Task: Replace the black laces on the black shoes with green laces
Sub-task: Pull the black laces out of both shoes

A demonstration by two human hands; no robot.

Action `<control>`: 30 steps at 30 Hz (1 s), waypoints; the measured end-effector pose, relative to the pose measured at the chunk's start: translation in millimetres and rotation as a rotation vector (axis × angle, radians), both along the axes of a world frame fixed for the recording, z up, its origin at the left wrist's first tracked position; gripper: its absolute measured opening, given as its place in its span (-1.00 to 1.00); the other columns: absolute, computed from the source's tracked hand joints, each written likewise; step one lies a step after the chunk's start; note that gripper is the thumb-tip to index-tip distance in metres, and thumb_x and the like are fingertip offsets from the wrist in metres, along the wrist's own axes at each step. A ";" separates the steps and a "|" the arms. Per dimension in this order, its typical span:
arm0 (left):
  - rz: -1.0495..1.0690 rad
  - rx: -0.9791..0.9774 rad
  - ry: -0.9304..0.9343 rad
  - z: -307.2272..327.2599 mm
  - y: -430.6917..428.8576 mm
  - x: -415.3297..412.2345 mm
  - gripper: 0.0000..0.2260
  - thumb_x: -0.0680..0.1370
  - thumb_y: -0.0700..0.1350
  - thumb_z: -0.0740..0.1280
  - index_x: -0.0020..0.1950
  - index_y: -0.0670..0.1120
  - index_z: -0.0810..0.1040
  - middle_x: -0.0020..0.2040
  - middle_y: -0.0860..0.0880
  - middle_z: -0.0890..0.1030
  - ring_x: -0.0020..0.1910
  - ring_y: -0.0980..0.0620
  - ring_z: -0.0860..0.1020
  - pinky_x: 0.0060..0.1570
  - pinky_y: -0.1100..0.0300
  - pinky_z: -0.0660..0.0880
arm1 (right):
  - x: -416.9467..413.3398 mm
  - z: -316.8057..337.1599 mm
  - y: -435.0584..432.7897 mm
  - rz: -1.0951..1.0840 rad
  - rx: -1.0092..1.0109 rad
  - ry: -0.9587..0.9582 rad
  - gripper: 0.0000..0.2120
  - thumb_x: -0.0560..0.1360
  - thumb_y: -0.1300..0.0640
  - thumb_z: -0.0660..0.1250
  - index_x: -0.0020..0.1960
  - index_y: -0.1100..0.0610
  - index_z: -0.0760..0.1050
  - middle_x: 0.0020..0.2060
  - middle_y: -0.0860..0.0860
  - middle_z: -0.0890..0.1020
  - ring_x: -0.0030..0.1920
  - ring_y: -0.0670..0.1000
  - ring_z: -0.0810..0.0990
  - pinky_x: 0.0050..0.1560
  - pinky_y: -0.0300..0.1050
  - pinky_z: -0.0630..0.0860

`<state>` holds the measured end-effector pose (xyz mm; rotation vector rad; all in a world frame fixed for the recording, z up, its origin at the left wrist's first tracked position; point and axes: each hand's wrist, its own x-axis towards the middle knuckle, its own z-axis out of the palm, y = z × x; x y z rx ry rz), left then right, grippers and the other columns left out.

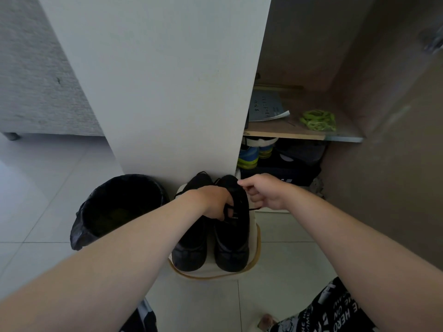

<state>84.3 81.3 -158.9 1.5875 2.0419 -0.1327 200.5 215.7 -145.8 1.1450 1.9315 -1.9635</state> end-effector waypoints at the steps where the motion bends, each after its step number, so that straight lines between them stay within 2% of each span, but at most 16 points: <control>1: 0.001 0.002 -0.014 -0.4 -0.8 -0.9 -0.74 0.48 -0.08 0.42 0.15 0.10 0.60 0.09 0.07 0.61 0.07 0.00 0.56 0.11 0.07 0.53 | -0.5 2.4 1.3 0.057 0.152 -0.045 -0.70 0.58 0.08 0.35 -0.26 0.09 0.33 -0.46 -0.01 0.22 -0.48 -0.04 0.17 -0.45 -0.17 0.17; 2: 0.000 0.007 -0.028 -1.3 -1.6 -1.3 -0.74 0.48 -0.09 0.42 0.15 0.11 0.61 0.09 0.07 0.61 0.08 0.00 0.56 0.13 0.06 0.53 | -0.2 4.5 2.8 0.143 0.355 -0.099 -0.72 0.53 0.07 0.41 -0.25 0.11 0.37 -0.43 0.03 0.29 -0.46 -0.01 0.25 -0.44 -0.16 0.18; 4: 0.002 0.028 -0.052 -3.8 -2.4 -2.7 -0.76 0.47 -0.10 0.42 0.12 0.10 0.62 0.08 0.09 0.61 0.08 0.01 0.56 0.13 0.06 0.53 | -0.5 8.0 5.1 0.324 0.736 -0.179 -0.74 0.44 0.03 0.50 -0.24 0.15 0.49 -0.34 0.05 0.49 -0.34 0.03 0.46 -0.35 -0.11 0.37; 6: 0.025 0.073 -0.103 -5.6 -3.5 -5.8 -0.77 0.46 -0.09 0.44 0.09 0.10 0.60 0.05 0.10 0.60 0.06 0.02 0.56 0.11 0.07 0.53 | -1.8 10.3 5.5 0.403 0.841 -0.170 -0.82 0.39 0.08 0.55 -0.21 0.13 0.57 -0.27 -0.02 0.60 -0.21 0.00 0.57 -0.23 -0.12 0.48; 8: 0.062 0.140 -0.175 -7.6 -5.0 -9.2 -0.72 0.42 -0.08 0.49 0.07 0.08 0.51 0.05 0.06 0.58 0.03 0.01 0.55 0.06 0.06 0.54 | -2.8 10.2 4.6 0.404 0.736 -0.117 -0.87 0.39 0.21 0.54 -0.17 0.08 0.60 -0.25 -0.06 0.61 -0.18 -0.04 0.57 -0.17 -0.16 0.48; 11: 0.191 0.221 -0.357 -11.7 -7.1 -12.1 -0.61 0.38 -0.05 0.53 0.04 0.05 0.37 0.00 0.01 0.58 -0.02 -0.01 0.57 0.03 0.05 0.54 | -3.5 9.8 2.8 0.241 0.430 0.058 -0.81 0.47 0.35 0.45 -0.17 0.08 0.57 -0.29 -0.03 0.58 -0.28 -0.05 0.52 -0.16 -0.10 0.54; 14: 0.326 0.370 -0.488 -8.8 -4.1 -6.0 -0.57 0.36 0.02 0.53 0.06 0.05 0.35 -0.04 -0.01 0.60 -0.05 0.02 0.60 0.01 0.04 0.57 | -2.7 11.0 2.8 0.113 0.139 0.209 -0.86 0.57 0.37 0.33 -0.06 0.16 0.57 -0.40 -0.03 0.56 -0.42 -0.06 0.47 -0.30 -0.06 0.58; 17: 0.474 0.501 -0.513 2.0 3.9 0.3 -0.67 0.46 0.00 0.48 0.07 -0.02 0.39 -0.21 0.06 0.62 -0.25 0.21 0.56 -0.25 0.29 0.45 | -3.3 8.9 0.1 0.156 0.205 0.182 -0.87 0.62 0.28 0.30 0.01 0.10 0.60 -0.49 -0.10 0.49 -0.55 -0.12 0.29 -0.54 -0.23 0.27; 19: 0.489 0.466 -0.419 6.4 7.0 -2.4 -0.81 0.54 0.02 0.38 0.05 0.02 0.43 -0.37 0.08 0.63 -0.37 0.25 0.52 -0.34 0.29 0.36 | -6.3 7.7 -2.9 0.135 0.283 0.165 -0.91 0.60 0.25 0.34 0.03 0.12 0.60 -0.43 -0.08 0.49 -0.59 -0.17 0.31 -0.58 -0.29 0.21; 21: 0.481 0.363 -0.384 5.5 5.7 -9.2 -0.90 0.61 0.02 0.26 0.01 0.03 0.52 -0.43 0.05 0.62 -0.37 0.12 0.54 -0.28 0.20 0.38 | -9.5 5.0 -2.3 0.100 0.397 0.143 -0.89 0.53 0.25 0.44 0.04 0.15 0.58 -0.30 -0.05 0.54 -0.49 -0.22 0.47 -0.50 -0.34 0.33; 24: 0.540 0.266 -0.491 2.6 2.0 -12.2 -0.73 0.66 -0.08 0.14 -0.10 -0.10 0.57 -0.40 -0.03 0.58 -0.38 -0.02 0.51 -0.25 0.17 0.46 | -11.9 -1.9 3.5 0.162 0.616 0.059 -0.78 0.41 0.22 0.54 -0.02 0.05 0.57 -0.13 -0.02 0.62 -0.15 -0.05 0.60 -0.24 -0.26 0.45; 27: 0.612 0.295 -0.513 5.5 2.8 -8.8 -0.73 0.65 -0.15 0.08 -0.12 -0.10 0.52 -0.39 -0.03 0.59 -0.43 0.02 0.48 -0.45 0.25 0.37 | -8.4 -8.7 6.6 0.286 0.593 -0.124 -0.92 0.49 0.20 0.46 -0.04 0.11 0.58 -0.15 0.06 0.66 -0.21 0.00 0.62 -0.22 -0.15 0.55; 30: 0.647 0.333 -0.537 4.6 2.5 -13.3 -0.76 0.65 -0.12 0.12 -0.10 -0.07 0.55 -0.36 0.01 0.61 -0.41 0.05 0.48 -0.43 0.24 0.36 | -1.1 -9.2 8.8 0.343 0.500 -0.334 -0.74 0.59 0.05 0.38 0.05 0.27 0.57 -0.15 0.15 0.69 -0.24 0.04 0.68 -0.18 -0.09 0.64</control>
